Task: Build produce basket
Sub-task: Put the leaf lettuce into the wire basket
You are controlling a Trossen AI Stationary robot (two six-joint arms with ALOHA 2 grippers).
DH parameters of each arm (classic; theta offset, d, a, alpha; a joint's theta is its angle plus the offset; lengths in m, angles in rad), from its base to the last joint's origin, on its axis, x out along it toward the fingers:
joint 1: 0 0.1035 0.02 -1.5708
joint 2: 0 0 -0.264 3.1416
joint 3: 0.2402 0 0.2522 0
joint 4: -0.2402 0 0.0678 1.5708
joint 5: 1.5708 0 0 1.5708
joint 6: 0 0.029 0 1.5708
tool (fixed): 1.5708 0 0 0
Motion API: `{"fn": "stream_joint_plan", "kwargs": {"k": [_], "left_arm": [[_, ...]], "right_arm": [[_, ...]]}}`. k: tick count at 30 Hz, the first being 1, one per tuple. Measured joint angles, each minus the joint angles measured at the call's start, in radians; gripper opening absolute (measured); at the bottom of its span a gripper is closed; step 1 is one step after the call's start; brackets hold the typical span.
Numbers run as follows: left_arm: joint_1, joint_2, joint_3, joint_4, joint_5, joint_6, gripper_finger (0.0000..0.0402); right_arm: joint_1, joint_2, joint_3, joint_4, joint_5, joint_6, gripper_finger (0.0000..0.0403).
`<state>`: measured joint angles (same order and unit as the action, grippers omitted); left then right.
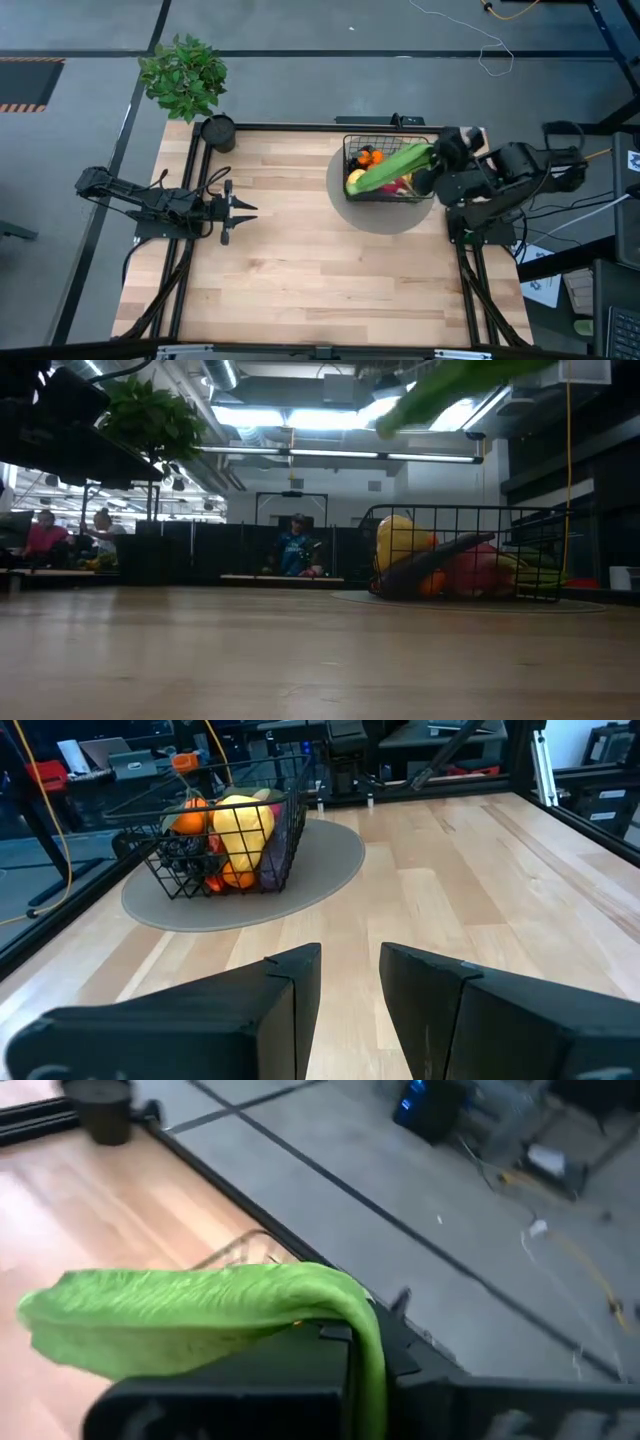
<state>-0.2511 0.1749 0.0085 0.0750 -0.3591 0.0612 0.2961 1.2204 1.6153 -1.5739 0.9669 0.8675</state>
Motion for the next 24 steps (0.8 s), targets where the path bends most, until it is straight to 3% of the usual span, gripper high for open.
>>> {"fn": "stream_joint_plan", "kwargs": {"k": [6,11,15,19,24], "left_arm": [[0.000,0.000,0.000,0.000,0.000,-0.001,0.0098],[0.000,0.000,0.000,0.000,0.000,-0.003,0.0098],[0.000,0.000,0.000,0.000,0.000,-0.006,0.0098],[0.000,0.000,0.000,0.000,0.000,-0.006,0.0098],[0.000,0.000,0.000,-0.005,0.000,-0.006,0.0098]], "right_arm": [[-0.042,-0.138,-0.220,0.002,0.031,0.185,0.0000],[-0.083,-0.153,-0.355,0.054,0.071,0.292,0.0000],[-0.134,-0.147,-0.460,0.107,0.160,0.374,0.0000],[-0.170,-0.146,-0.549,0.229,0.269,0.380,0.0000],[-0.210,-0.141,-0.613,0.348,0.284,0.342,0.0000]]}}
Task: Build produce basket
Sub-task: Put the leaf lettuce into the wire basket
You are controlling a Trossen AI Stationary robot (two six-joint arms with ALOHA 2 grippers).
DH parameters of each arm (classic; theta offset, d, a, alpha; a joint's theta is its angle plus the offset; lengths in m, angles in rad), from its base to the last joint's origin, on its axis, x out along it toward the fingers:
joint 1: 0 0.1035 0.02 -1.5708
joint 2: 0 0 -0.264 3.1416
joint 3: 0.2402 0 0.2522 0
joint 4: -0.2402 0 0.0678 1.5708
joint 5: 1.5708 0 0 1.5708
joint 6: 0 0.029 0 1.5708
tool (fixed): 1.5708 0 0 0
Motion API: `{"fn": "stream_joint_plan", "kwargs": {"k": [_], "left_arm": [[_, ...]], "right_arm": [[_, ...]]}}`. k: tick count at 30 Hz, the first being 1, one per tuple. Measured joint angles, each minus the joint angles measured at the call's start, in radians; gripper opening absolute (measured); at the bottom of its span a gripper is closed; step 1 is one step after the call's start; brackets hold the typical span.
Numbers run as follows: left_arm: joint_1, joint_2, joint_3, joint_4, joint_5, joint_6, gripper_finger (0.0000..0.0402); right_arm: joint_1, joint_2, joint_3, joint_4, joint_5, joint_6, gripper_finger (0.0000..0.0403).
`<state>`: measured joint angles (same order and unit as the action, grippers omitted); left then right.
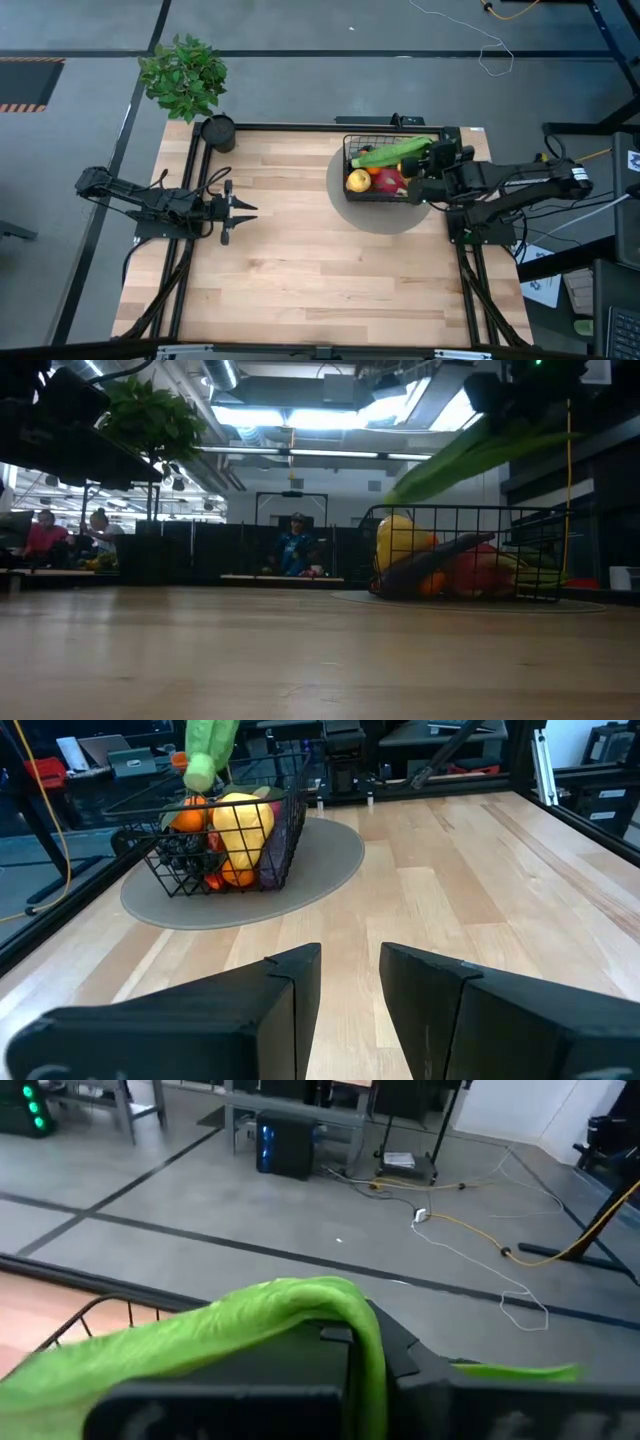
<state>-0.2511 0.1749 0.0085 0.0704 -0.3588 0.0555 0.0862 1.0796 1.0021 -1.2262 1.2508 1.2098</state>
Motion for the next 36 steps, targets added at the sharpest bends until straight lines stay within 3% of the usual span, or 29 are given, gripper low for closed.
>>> {"fn": "stream_joint_plan", "kwargs": {"k": [11,17,25,31,36], "left_arm": [[0.000,0.000,0.000,0.000,0.000,0.000,0.0098],[0.000,0.000,0.000,-0.002,0.000,0.006,0.0098],[0.000,0.000,0.000,-0.003,0.000,0.006,0.0098],[0.000,0.000,0.000,-0.006,0.000,0.005,0.0098],[0.000,0.000,0.000,-0.007,0.000,0.006,0.0098]], "right_arm": [[-0.092,0.000,-0.167,0.317,0.101,-0.041,0.0000],[-0.098,0.000,-0.173,0.357,0.107,-0.042,0.0000],[-0.097,0.020,-0.173,0.382,-0.115,-0.093,0.0004],[-0.097,0.048,-0.173,0.396,-0.222,-0.128,0.0012],[-0.097,0.050,-0.173,0.389,-0.374,-0.259,0.0024]]}}
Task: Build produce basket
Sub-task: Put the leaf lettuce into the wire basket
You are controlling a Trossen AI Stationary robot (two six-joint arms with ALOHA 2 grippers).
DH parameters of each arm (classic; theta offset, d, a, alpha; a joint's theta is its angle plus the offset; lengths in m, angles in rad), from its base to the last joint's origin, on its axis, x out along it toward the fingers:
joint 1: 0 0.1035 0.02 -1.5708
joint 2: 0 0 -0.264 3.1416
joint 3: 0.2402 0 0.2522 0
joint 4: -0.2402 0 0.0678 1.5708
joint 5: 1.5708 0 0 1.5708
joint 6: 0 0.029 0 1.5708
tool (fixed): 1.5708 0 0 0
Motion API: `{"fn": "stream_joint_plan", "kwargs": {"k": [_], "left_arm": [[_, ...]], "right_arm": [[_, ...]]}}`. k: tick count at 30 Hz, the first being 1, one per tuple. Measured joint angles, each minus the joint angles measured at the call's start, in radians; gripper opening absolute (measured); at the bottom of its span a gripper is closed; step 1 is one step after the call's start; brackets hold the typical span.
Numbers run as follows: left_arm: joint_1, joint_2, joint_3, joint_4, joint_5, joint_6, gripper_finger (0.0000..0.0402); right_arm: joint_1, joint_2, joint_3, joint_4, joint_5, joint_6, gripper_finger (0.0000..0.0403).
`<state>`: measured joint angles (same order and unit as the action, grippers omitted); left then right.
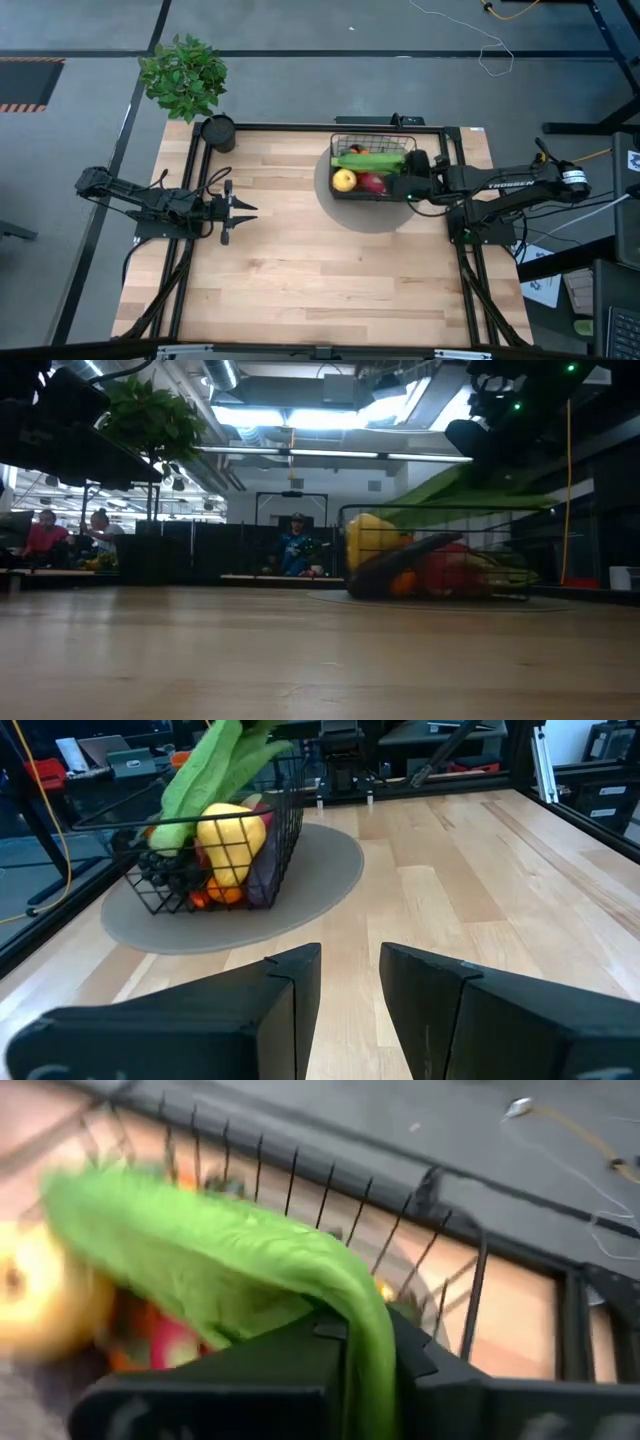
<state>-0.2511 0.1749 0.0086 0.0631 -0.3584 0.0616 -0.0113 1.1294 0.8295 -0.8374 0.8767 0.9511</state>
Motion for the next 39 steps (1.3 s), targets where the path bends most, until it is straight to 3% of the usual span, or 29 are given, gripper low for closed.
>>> {"fn": "stream_joint_plan", "kwargs": {"k": [6,16,22,28,35,39], "left_arm": [[0.000,0.000,0.000,-0.001,0.000,-0.001,0.0098],[0.000,0.000,0.000,-0.002,0.000,-0.002,0.0098],[0.000,0.000,0.000,-0.002,0.000,-0.003,0.0098],[0.000,0.000,0.000,-0.002,0.000,-0.007,0.0098],[0.000,0.000,0.000,-0.002,0.000,-0.007,0.0098],[0.000,0.000,0.000,-0.002,0.000,-0.006,0.0098]], "right_arm": [[0.001,0.000,0.000,-0.103,-0.102,-0.094,0.0060],[0.000,-0.002,0.019,-0.395,-0.174,-0.016,0.0098],[0.001,-0.002,0.106,-0.300,-0.177,-0.129,0.0098],[0.001,-0.002,0.173,-0.161,-0.374,-0.321,0.0098],[0.001,-0.002,0.185,-0.118,-0.485,-0.358,0.0098],[0.002,-0.002,0.185,-0.140,-0.487,-0.358,0.0099]]}}
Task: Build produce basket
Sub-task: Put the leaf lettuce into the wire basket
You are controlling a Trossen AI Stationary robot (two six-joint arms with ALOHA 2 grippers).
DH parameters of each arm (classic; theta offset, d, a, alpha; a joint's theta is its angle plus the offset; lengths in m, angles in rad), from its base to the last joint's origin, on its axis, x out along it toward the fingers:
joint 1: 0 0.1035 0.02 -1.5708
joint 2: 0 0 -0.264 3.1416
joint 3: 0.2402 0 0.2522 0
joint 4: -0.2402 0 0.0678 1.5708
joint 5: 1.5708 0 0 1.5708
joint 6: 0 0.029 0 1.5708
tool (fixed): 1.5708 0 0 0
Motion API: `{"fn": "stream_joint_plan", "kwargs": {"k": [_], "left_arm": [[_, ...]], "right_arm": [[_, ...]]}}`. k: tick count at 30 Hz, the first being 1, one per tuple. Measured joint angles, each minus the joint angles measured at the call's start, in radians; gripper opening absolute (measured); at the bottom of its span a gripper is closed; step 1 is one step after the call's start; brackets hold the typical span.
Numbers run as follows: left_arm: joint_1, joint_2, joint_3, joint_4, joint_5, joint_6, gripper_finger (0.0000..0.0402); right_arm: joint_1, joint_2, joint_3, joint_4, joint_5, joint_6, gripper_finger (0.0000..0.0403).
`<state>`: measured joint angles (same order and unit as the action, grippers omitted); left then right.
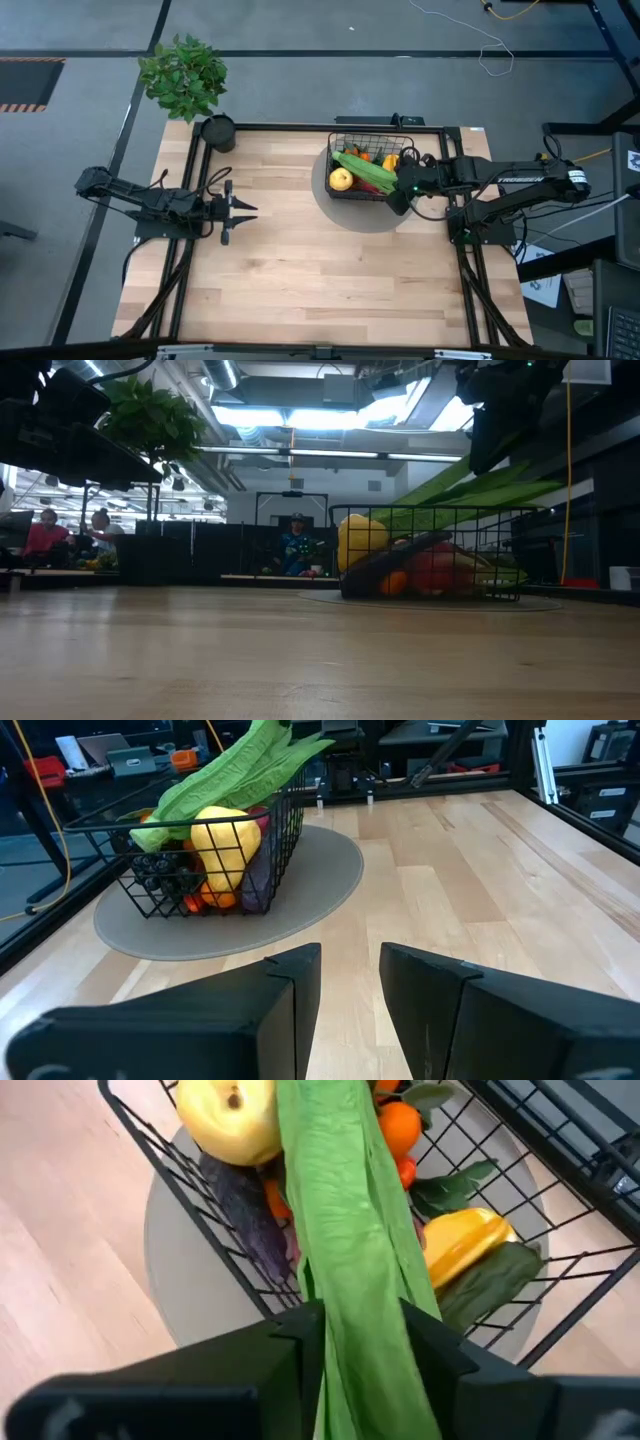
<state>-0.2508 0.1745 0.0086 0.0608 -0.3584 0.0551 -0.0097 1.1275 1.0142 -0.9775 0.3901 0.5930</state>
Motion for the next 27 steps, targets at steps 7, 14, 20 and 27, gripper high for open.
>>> {"fn": "stream_joint_plan", "kwargs": {"k": [7,14,20,27], "left_arm": [[0.000,0.000,0.000,0.000,0.000,-0.001,0.0098],[0.000,0.000,0.000,0.000,0.000,-0.001,0.0098],[0.000,0.000,0.000,0.000,0.000,-0.001,0.0098],[0.000,0.000,0.000,0.000,0.000,-0.001,0.0098]], "right_arm": [[-0.017,0.000,0.000,0.025,0.094,-0.029,0.0141],[-0.041,0.000,0.000,0.014,0.047,0.060,0.0208],[-0.041,0.000,0.000,0.222,0.044,0.052,0.0219],[-0.040,0.049,0.000,0.312,-0.018,0.017,0.0220]]}}
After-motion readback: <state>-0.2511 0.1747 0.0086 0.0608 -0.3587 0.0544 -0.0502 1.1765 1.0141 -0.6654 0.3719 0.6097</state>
